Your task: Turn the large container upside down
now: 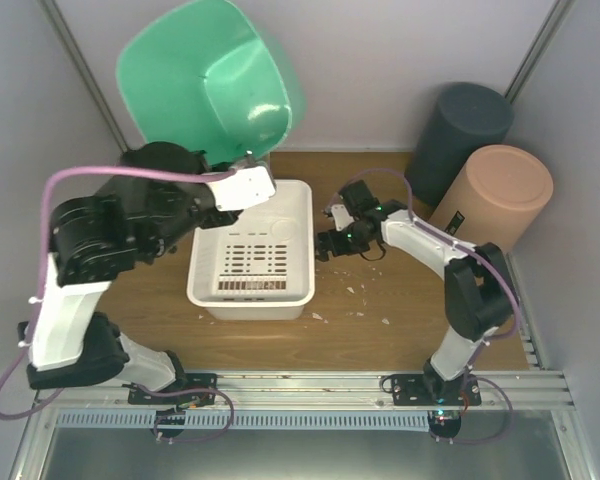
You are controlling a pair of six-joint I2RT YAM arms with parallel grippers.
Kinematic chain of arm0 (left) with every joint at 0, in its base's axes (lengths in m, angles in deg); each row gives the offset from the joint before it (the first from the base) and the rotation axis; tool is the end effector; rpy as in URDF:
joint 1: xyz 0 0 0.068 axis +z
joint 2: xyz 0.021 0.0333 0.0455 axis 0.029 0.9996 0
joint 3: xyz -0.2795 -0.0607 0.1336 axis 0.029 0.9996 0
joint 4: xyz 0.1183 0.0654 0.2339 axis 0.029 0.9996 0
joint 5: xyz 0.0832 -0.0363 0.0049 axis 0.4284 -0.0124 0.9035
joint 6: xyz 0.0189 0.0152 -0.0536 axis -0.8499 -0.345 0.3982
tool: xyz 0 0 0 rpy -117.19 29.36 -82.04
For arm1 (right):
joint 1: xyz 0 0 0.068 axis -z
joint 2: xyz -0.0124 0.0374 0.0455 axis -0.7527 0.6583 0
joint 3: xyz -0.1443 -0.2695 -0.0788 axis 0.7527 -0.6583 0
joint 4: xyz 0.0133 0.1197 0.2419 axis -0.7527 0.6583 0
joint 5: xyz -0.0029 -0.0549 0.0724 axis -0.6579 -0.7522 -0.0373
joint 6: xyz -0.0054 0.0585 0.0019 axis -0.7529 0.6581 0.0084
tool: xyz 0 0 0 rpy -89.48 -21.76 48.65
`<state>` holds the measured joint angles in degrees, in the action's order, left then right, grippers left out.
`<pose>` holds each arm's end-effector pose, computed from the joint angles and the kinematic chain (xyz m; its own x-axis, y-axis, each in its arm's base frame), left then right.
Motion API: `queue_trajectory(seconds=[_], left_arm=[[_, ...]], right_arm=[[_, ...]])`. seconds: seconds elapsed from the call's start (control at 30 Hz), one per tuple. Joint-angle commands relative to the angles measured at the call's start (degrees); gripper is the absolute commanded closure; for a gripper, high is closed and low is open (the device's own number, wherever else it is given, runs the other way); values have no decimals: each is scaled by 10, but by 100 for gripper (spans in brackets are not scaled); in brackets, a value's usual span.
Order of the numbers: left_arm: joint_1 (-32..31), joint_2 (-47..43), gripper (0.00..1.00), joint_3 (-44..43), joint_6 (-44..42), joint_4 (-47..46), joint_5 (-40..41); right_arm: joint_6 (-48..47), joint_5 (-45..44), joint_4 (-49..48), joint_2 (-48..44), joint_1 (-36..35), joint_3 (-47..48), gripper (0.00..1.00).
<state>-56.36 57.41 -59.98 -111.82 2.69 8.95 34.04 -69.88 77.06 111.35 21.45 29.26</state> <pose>0.1184 -0.1486 0.6106 0.1755 0.8514 -0.4943 0.5075 0.3520 0.7865 0.3067 0.1749 0.2500 -0.9286 -0.2168 -0.3012 -0.3288 0.8570 0.3969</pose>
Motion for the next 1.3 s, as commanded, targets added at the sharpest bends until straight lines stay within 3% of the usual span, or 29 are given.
queue_trajectory(seconds=[0.0,0.23,0.4,0.53,0.67,0.8,0.97,1.13,1.27], left_arm=[[3,-58,100,30,-32,-154,41],[3,-55,100,-8,-27,-171,34],[4,-49,100,5,-7,-167,2],[5,-52,100,45,0,-190,-35],[22,-66,100,110,11,-253,-101],[84,-61,100,138,73,-334,-221],[160,-13,100,116,193,-364,-399],[256,24,100,117,352,-444,-599],[308,29,100,175,505,-563,-740]], right_arm=[[28,-7,-25,59,-44,76,3],[64,31,-48,149,-101,193,4],[82,109,-84,178,-130,254,6],[84,-21,-14,115,-109,253,5],[90,-129,42,-1,-32,198,3],[80,-155,66,-100,62,141,1],[73,-189,102,-170,115,121,0],[70,-226,130,-212,142,158,0],[65,-239,166,-222,153,234,0]])
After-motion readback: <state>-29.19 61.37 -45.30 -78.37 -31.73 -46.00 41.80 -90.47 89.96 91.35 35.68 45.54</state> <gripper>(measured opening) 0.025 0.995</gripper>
